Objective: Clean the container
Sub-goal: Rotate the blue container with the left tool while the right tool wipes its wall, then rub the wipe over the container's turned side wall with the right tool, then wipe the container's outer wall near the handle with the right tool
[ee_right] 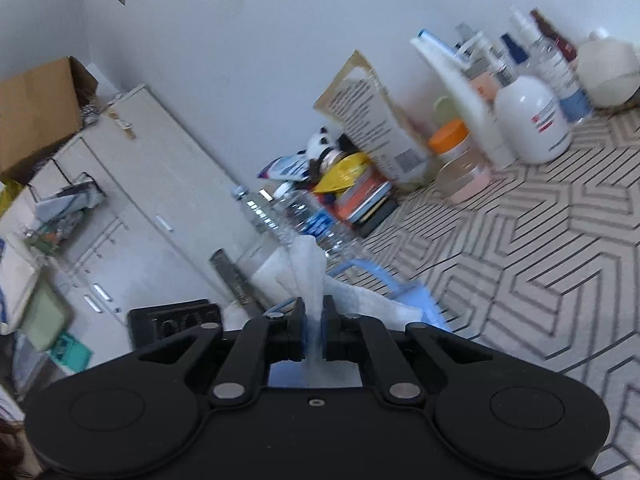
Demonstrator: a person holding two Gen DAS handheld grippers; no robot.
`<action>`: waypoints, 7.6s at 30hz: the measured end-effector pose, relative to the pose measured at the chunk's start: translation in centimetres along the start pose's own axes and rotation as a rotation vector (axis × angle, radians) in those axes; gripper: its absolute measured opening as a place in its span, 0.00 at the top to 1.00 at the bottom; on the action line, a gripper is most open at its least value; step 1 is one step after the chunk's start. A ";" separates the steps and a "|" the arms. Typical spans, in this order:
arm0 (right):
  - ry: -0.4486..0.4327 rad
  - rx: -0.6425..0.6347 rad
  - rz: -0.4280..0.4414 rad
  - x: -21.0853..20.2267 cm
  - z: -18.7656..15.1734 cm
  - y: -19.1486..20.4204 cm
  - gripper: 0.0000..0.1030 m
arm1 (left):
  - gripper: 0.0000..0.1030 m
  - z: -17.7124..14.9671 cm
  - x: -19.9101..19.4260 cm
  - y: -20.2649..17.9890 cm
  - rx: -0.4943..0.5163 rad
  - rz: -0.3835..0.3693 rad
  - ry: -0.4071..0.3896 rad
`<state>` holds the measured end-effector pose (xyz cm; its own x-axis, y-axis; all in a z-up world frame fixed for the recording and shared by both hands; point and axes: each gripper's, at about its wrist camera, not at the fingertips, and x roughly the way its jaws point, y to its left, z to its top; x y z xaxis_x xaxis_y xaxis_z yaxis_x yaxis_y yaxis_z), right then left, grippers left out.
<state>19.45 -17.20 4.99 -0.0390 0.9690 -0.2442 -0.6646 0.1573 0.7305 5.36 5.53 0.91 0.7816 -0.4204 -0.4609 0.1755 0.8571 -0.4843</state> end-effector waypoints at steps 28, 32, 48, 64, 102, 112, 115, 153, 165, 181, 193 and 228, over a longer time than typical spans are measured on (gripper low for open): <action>0.041 -0.020 0.065 1.3 -0.7 0.7 0.95 | 0.23 -0.1 -0.3 0.3 0.042 0.177 -0.009; 0.082 -0.009 0.066 2.0 -1.1 0.6 0.96 | 0.23 -0.2 -0.4 0.4 0.044 0.190 -0.015; -0.015 0.035 -0.147 0.7 -0.3 -1.2 0.95 | 0.23 -0.1 -0.5 0.3 0.038 0.182 -0.009; 0.005 -0.082 -0.216 1.9 -0.7 0.8 0.84 | 0.23 -0.1 -0.2 0.5 0.037 0.190 -0.022; 0.037 -0.157 -0.075 1.9 -1.4 3.8 0.78 | 0.22 -0.2 0.0 0.5 0.040 0.198 -0.028; 0.030 -0.109 -0.130 1.9 -1.1 2.2 0.79 | 0.22 0.1 0.4 -0.1 0.057 0.211 -0.020; 0.029 -0.082 -0.141 1.8 -1.0 1.5 0.79 | 0.22 0.1 0.6 -0.4 0.058 0.213 -0.020; 0.019 -0.144 -0.066 1.7 -1.5 3.3 0.78 | 0.19 -0.1 0.0 0.2 0.063 0.209 -0.018; 0.035 -0.143 -0.024 1.6 -1.6 3.7 0.78 | 0.25 -0.2 0.0 -0.1 0.064 0.221 -0.026; 0.033 -0.179 0.006 1.9 -1.8 4.6 0.78 | 0.25 -0.1 0.3 -0.5 0.092 0.240 -0.012; 0.022 -0.218 -0.089 1.3 -1.6 4.2 0.84 | 0.25 -0.1 0.4 -0.7 0.104 0.228 -0.001; 0.066 -0.137 -0.006 1.7 -1.6 3.4 0.85 | 0.25 -0.2 0.7 -1.1 0.141 0.242 0.010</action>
<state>15.93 -15.37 6.05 -0.0806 0.9526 -0.2933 -0.7606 0.1314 0.6358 5.64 4.28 0.98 0.8048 -0.2010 -0.5585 0.0665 0.9655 -0.2516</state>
